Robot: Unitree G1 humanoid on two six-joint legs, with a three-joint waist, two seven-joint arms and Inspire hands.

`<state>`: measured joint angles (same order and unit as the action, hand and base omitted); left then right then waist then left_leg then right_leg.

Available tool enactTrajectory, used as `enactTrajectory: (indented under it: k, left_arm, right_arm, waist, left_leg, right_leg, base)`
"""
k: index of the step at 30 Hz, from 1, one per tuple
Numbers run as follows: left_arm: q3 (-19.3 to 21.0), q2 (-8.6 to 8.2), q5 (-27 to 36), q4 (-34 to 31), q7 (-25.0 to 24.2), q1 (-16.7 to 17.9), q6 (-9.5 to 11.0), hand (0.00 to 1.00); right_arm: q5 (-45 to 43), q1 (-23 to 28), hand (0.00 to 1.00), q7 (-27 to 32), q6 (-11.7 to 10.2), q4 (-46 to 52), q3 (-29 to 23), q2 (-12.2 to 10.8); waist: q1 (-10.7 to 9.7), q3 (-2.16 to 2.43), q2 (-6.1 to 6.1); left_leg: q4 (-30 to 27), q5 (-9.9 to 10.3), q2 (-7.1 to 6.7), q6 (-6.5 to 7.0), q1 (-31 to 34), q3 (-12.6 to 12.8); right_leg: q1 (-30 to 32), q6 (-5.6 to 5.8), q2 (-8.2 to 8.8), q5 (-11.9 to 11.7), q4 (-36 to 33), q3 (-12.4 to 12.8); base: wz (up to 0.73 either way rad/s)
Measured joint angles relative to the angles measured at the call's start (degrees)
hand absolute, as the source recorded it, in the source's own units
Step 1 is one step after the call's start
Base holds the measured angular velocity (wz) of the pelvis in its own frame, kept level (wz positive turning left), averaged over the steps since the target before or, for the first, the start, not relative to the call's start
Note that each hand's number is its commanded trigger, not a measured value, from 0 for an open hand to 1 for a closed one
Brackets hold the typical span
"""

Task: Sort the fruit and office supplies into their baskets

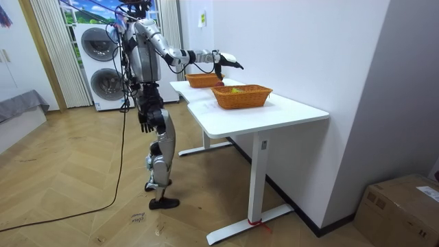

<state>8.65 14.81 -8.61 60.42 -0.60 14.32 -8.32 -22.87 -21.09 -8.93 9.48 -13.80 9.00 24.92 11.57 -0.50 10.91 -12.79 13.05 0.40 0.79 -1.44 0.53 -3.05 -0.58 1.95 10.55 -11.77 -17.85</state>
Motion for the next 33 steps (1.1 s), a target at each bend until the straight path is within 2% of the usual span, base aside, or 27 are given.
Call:
enactTrajectory:
  k: [7,13,23,25,30,33]
  left_arm:
    - [-1.3,0.24,0.1,0.0,0.1,-0.1,-0.1,0.00]
    - [-2.1,0.44,0.0,0.5,0.4,-0.7,0.1,0.00]
    - [-2.0,0.83,0.0,1.5,0.0,-1.9,-0.2,0.00]
    - [-2.0,0.88,0.0,1.6,0.0,-1.9,-0.2,0.00]
    - [-2.1,1.07,0.0,1.4,-0.1,-2.2,-0.5,0.00]
    - [-2.1,1.08,0.0,1.4,-0.2,-3.2,-0.6,0.00]
  right_arm:
    - [0.0,-2.6,0.00,0.0,0.5,-3.9,4.8,0.1]
    - [-0.5,-5.0,0.00,0.0,0.1,-6.7,5.5,0.2]
    - [-0.5,-5.3,0.00,0.0,0.0,-11.0,5.7,1.3]
    - [-0.5,-6.1,0.00,0.0,0.0,-13.3,6.1,1.4]
    - [-0.5,-6.9,0.00,0.0,0.5,-15.2,7.9,2.3]
    - [-0.5,-7.2,0.00,0.0,0.5,-16.8,8.5,2.3]
  waist:
    - [0.2,-0.17,0.75]
    - [1.1,-0.36,0.89]
    - [3.0,-0.17,1.24]
    - [3.2,-0.37,0.99]
    - [3.3,-0.35,0.99]
    - [4.1,-0.37,0.96]
  left_leg:
    - [0.1,0.0,-0.05,0.00,0.0,-0.2]
    - [-0.1,0.0,-0.08,0.00,0.2,-0.7]
    - [-0.9,0.0,-0.13,-0.02,2.8,-1.0]
    - [-1.0,0.0,-0.14,-0.02,3.0,-1.1]
    - [-1.9,0.0,-0.13,-0.03,4.9,-1.5]
    - [-2.5,0.0,-0.13,-0.04,5.9,-1.6]
  right_leg:
    - [-0.1,0.00,-0.04,0.0,0.1,0.0]
    - [0.2,0.00,-0.07,0.0,0.1,-0.1]
    - [2.0,-0.07,-0.07,0.0,0.4,-0.5]
    - [2.1,-0.11,-0.06,-0.1,0.4,-0.6]
    - [3.5,-0.21,-0.06,-0.2,0.4,-1.1]
    - [4.3,-0.29,-0.07,-0.3,0.4,-1.2]
  base:
    - [0.00]
    - [0.01]
    - [0.03]
    - [0.03]
    - [0.05]
    - [0.00]
